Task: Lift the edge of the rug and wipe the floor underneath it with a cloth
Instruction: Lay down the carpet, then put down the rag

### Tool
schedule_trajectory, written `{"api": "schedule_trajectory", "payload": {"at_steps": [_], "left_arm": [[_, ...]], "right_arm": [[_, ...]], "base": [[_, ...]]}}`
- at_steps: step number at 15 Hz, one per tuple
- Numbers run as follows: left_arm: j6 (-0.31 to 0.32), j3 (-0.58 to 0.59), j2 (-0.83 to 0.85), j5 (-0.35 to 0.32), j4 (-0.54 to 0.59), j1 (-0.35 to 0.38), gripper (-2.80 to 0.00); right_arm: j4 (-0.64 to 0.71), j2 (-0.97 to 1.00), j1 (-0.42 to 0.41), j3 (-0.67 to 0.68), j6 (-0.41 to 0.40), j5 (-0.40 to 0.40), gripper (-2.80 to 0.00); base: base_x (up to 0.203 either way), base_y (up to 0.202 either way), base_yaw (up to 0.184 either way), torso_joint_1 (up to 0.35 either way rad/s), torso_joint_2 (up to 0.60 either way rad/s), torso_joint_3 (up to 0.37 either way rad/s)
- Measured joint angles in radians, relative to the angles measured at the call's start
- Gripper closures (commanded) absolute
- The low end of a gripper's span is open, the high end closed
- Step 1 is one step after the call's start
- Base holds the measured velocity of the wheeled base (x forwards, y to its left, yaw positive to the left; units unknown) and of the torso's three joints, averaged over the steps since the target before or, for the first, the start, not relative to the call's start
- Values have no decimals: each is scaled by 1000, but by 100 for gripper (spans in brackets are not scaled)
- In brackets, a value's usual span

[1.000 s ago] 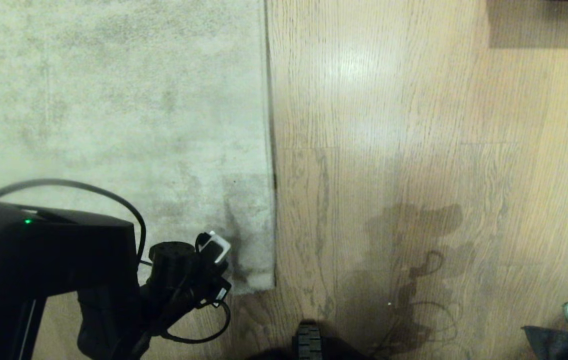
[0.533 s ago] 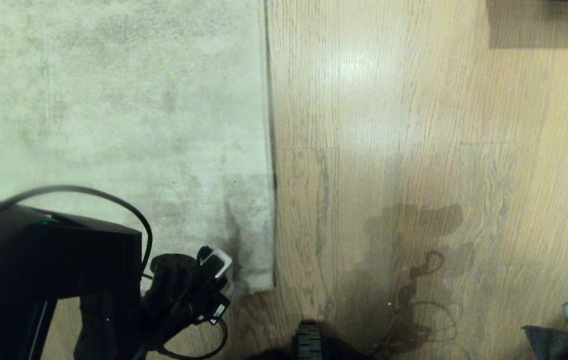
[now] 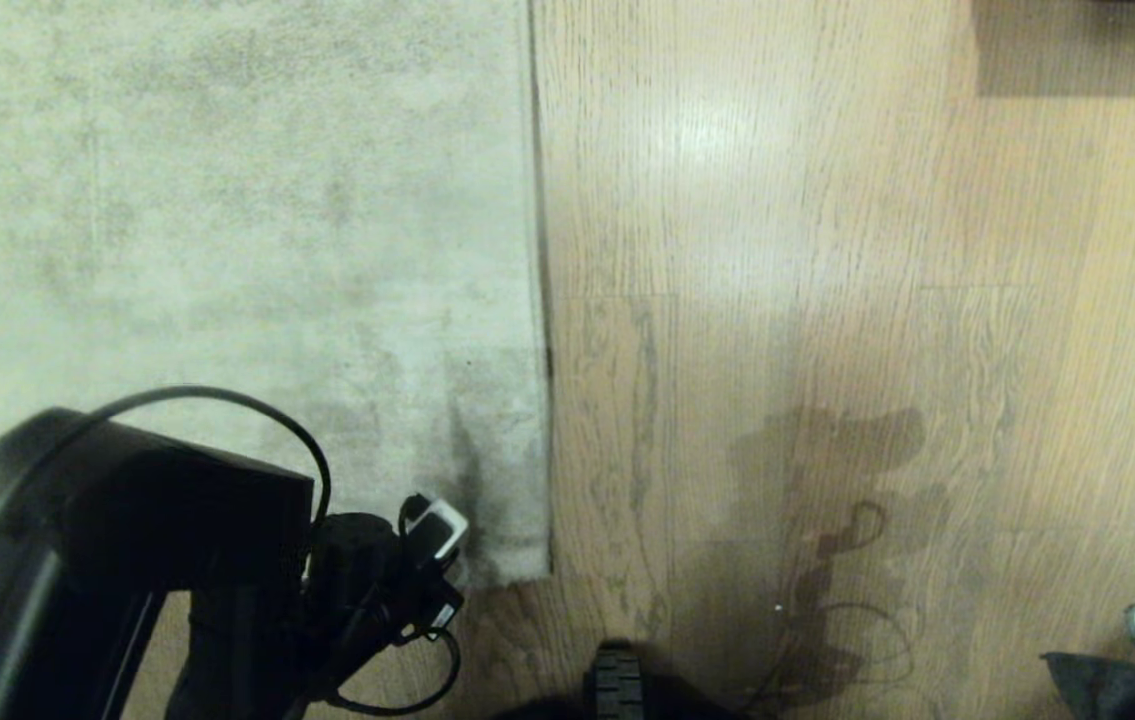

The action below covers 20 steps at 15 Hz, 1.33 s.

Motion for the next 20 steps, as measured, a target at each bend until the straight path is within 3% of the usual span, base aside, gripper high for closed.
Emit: {"api": "schedule_trajectory", "payload": {"at_steps": [7, 12, 16, 20], "left_arm": [[17, -34, 36, 0, 0, -21, 0], [2, -29, -129, 14, 11, -12, 0], [-34, -24, -415, 19, 188, 29, 0], [-93, 13, -791, 11, 448, 155, 0]], "right_arm": [[0, 0, 0, 0, 0, 0, 0], [0, 0, 0, 0, 0, 0, 0], [0, 0, 0, 0, 0, 0, 0], [0, 0, 0, 0, 0, 0, 0]], "base": [[0, 0, 0, 0, 0, 0], [0, 0, 0, 0, 0, 0], [0, 0, 0, 0, 0, 0], [0, 0, 0, 0, 0, 0]]}}
